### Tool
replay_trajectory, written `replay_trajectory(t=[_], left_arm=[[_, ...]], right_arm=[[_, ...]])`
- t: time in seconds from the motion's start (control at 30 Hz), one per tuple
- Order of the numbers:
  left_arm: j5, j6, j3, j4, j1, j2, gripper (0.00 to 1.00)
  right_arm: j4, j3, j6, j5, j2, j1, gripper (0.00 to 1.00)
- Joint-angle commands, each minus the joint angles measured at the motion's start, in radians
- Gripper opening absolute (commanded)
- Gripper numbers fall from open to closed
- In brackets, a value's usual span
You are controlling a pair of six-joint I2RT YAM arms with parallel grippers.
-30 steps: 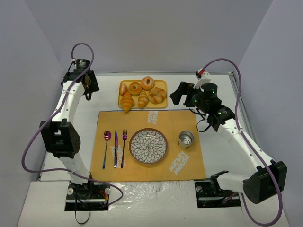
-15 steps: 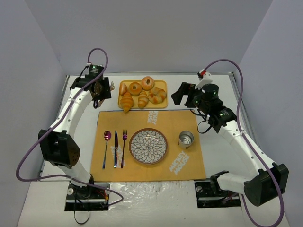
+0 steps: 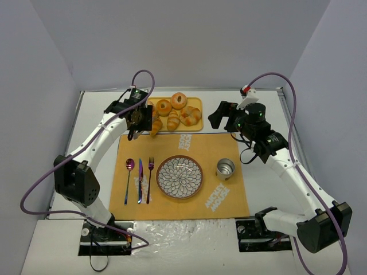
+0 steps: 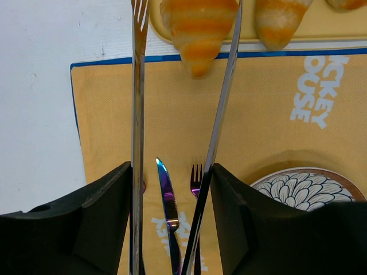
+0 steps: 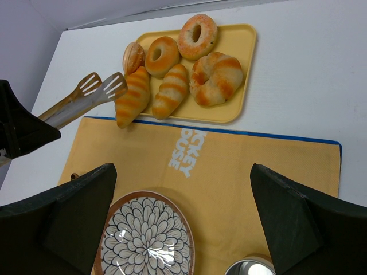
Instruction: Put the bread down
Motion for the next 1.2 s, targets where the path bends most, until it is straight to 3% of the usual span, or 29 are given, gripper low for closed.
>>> replay_trajectory(t=[0.0, 1.17], left_arm=[[-0.035, -0.014, 0.017, 0.049, -0.023, -0.041, 0.49], [-0.139, -0.006, 0.049, 0.023, -0.088, 0.081, 0.49]], right_arm=[[0.044, 0.000, 0.006, 0.026, -0.036, 0.014, 1.00], [0.030, 0.004, 0.002, 0.035, -0.055, 0.032, 1.00]])
